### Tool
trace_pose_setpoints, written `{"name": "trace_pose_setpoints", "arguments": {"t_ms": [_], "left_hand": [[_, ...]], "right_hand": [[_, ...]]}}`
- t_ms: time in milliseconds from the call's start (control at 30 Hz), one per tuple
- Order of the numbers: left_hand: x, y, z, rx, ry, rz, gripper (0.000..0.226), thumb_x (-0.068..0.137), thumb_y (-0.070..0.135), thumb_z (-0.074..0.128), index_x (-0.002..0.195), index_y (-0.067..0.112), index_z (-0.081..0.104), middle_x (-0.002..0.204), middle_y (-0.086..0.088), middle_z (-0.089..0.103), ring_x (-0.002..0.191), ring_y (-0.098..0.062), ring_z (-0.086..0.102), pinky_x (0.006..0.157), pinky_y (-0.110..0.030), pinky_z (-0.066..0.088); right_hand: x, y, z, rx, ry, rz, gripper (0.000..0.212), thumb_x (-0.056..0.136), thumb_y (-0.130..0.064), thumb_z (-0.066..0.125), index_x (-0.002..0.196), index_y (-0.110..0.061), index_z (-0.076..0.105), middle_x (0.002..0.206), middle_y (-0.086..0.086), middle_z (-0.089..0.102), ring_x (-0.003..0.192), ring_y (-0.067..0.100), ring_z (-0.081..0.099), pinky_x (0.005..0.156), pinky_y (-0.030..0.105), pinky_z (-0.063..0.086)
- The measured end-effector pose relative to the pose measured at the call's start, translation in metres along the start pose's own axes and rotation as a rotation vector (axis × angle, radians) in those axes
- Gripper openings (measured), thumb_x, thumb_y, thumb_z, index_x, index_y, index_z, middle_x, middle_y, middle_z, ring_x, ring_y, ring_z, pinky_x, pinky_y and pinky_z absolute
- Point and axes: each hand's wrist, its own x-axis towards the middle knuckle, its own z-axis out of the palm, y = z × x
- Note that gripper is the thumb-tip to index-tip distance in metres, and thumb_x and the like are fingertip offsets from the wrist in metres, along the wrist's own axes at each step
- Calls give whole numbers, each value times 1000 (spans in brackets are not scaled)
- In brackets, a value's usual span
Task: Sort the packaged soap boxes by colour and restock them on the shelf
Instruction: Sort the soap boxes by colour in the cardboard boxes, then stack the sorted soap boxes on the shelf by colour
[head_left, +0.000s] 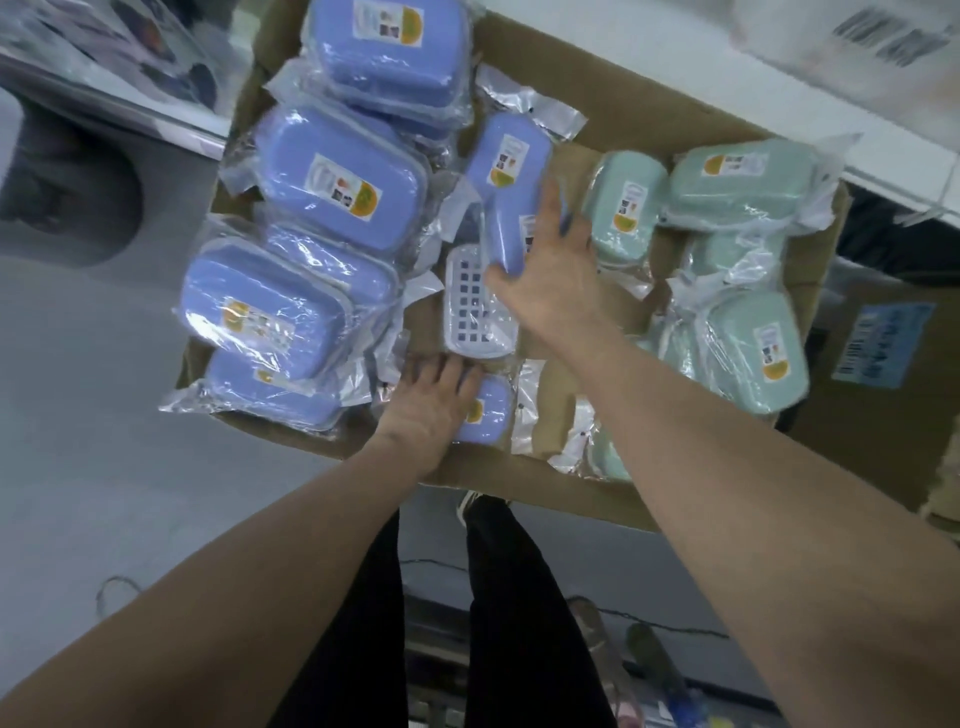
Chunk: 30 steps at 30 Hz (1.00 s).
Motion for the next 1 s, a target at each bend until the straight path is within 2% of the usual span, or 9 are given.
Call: {"name": "trace_pose_setpoints", "arguments": {"t_ms": [133, 233, 400, 533, 667, 733, 800, 867, 1000], "left_hand": [[-16, -4, -26, -80, 5, 56, 95, 73, 32, 74, 145, 17, 14, 142, -8, 26, 131, -29, 33, 115, -47, 23], [-40, -8, -52, -131, 42, 70, 97, 72, 43, 75, 144, 16, 16, 137, -6, 33, 124, -25, 42, 110, -41, 32], [-91, -8, -112, -250, 137, 28, 94, 73, 46, 73, 145, 14, 20, 136, -7, 37, 120, -26, 47, 99, -37, 44], [-133, -12, -159, -321, 243, -57, 95, 75, 47, 71, 147, 12, 20, 141, -10, 36, 121, -31, 47, 98, -44, 44], [-177, -25, -198, -364, 384, -143, 91, 74, 44, 71, 145, 10, 27, 132, -12, 47, 118, -32, 49, 93, -40, 42], [-196, -34, -214, -375, 469, -195, 93, 70, 51, 67, 143, 7, 32, 126, -15, 53, 115, -35, 50, 91, -40, 43], [-213, -46, -230, -363, 572, -244, 96, 63, 63, 56, 139, 8, 38, 118, -15, 58, 110, -36, 53, 91, -41, 45], [-226, -56, -246, -351, 664, -272, 97, 63, 71, 54, 137, 11, 38, 116, -11, 59, 109, -35, 53, 91, -41, 45], [-250, -71, -291, -434, 769, -311, 94, 73, 68, 65, 141, 10, 36, 128, -13, 54, 116, -33, 50, 97, -40, 42]], "right_hand": [[-29, 26, -28, 85, 34, 37, 100, 81, -37, 69, 157, -16, 8, 138, 19, 37, 116, 37, 48, 92, 37, 42], [-59, 38, -59, 132, 65, -2, 103, 77, -35, 74, 156, -18, 12, 143, 17, 35, 127, 36, 42, 103, 43, 40], [-106, 33, -135, 115, 141, -50, 102, 76, -32, 76, 156, -14, 16, 143, 19, 36, 129, 36, 40, 108, 39, 35], [-138, 18, -199, 57, 230, -156, 99, 75, -30, 75, 155, -14, 18, 141, 19, 39, 126, 36, 42, 103, 40, 37], [-166, -5, -250, -56, 310, -308, 94, 75, -36, 70, 153, -13, 22, 132, 18, 45, 114, 37, 48, 94, 44, 45], [-176, -16, -269, -131, 347, -398, 92, 73, -44, 62, 152, -13, 25, 129, 16, 48, 108, 38, 51, 90, 45, 47], [-183, -29, -287, -171, 385, -471, 89, 73, -44, 62, 150, -14, 28, 127, 15, 49, 105, 38, 52, 86, 44, 47], [-189, -41, -304, -180, 426, -522, 86, 73, -45, 62, 149, -17, 30, 127, 14, 49, 106, 38, 52, 87, 44, 47], [-192, -65, -342, -199, 484, -623, 86, 75, -47, 61, 150, -19, 29, 129, 11, 49, 114, 34, 49, 96, 43, 44]]}}
